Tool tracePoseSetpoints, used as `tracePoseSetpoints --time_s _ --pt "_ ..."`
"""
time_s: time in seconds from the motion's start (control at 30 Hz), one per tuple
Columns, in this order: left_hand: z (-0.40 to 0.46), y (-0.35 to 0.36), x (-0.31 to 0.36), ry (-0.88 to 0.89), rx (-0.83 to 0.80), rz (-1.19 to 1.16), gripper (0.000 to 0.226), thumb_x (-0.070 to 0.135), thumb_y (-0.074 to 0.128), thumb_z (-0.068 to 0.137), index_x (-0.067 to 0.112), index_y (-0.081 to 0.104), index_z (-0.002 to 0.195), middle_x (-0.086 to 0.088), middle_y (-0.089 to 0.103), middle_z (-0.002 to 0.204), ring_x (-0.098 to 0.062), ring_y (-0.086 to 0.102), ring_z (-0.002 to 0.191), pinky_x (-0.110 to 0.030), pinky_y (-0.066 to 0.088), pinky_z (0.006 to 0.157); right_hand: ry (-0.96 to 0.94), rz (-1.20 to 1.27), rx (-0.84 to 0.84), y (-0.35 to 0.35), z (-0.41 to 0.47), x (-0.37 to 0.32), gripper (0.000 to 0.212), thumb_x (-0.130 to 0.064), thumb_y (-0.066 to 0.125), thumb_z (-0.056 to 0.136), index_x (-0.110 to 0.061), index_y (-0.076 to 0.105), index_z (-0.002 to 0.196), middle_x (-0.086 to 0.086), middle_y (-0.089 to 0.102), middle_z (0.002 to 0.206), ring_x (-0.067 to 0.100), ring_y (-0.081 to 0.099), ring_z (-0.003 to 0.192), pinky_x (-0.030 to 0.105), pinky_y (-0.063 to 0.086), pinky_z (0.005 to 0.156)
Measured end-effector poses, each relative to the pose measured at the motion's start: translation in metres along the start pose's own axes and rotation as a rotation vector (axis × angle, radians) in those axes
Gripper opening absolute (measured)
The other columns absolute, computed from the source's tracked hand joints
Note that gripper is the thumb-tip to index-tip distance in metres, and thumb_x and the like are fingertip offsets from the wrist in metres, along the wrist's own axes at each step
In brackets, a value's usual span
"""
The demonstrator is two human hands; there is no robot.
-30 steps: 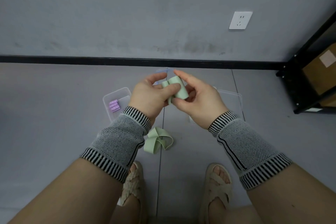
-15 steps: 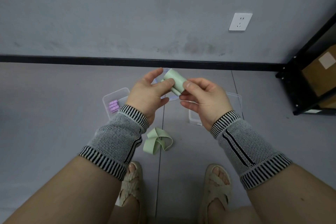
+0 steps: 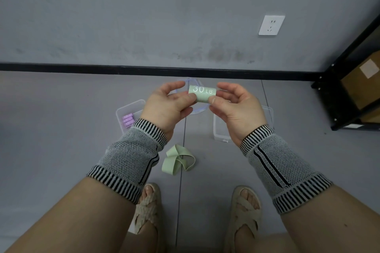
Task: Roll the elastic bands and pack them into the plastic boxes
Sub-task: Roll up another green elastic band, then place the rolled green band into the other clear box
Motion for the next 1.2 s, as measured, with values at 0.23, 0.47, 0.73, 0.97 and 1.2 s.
tracePoseSetpoints --time_s 0.23,0.47,0.73,0.97,1.2 --pt "-0.001 0.004 0.001 0.104 0.043 -0.015 0.024 -0.002 0.064 0.083 0.018 0.056 0.095 -0.003 0.068 0.095 -0.011 0.065 0.082 -0.021 0.054 0.071 0.009 0.042 0.053 -0.001 0.000 0.008 0.027 -0.007 0.070 0.082 -0.010 0.065 0.108 0.008 0.071 0.097 0.021 0.069 0.090 0.030 0.056 0.079" --pt "-0.002 0.008 -0.003 0.141 0.096 0.045 0.024 -0.002 0.065 0.082 0.012 0.063 0.102 0.003 0.070 0.087 0.003 0.065 0.068 -0.010 0.047 0.060 -0.065 0.000 0.090 -0.001 0.000 0.006 0.026 -0.004 0.068 0.084 -0.023 0.068 0.101 -0.005 0.069 0.086 0.011 0.064 0.081 0.034 0.055 0.087" --pt "0.000 0.018 -0.005 0.206 0.139 0.071 0.020 0.006 0.068 0.082 0.018 0.068 0.097 0.007 0.070 0.088 0.005 0.064 0.074 -0.014 0.051 0.075 -0.127 -0.051 0.199 -0.007 -0.001 0.002 0.025 -0.007 0.069 0.083 -0.022 0.066 0.103 -0.002 0.070 0.096 0.009 0.068 0.092 0.033 0.055 0.089" --pt "0.003 0.034 -0.012 0.238 0.196 0.045 0.028 0.002 0.067 0.083 0.004 0.066 0.111 -0.004 0.070 0.097 0.004 0.064 0.075 -0.016 0.052 0.082 -0.148 -0.006 0.266 -0.015 -0.003 0.004 0.023 -0.007 0.069 0.084 -0.030 0.067 0.090 -0.005 0.072 0.089 0.011 0.069 0.088 0.031 0.056 0.086" --pt "0.007 0.057 -0.021 0.193 0.194 0.040 0.026 0.007 0.069 0.082 0.008 0.068 0.108 -0.001 0.071 0.096 0.000 0.064 0.076 -0.025 0.053 0.087 -0.127 -0.011 0.298 -0.039 0.003 -0.008 0.027 -0.008 0.069 0.084 -0.010 0.068 0.111 -0.009 0.070 0.089 0.000 0.068 0.084 0.024 0.055 0.085"
Point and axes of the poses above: each hand's wrist, its own z-axis towards the middle knuckle, its own y-axis out of the palm, x = y × z, the point moved 6 cm from there along z, towards the middle knuckle
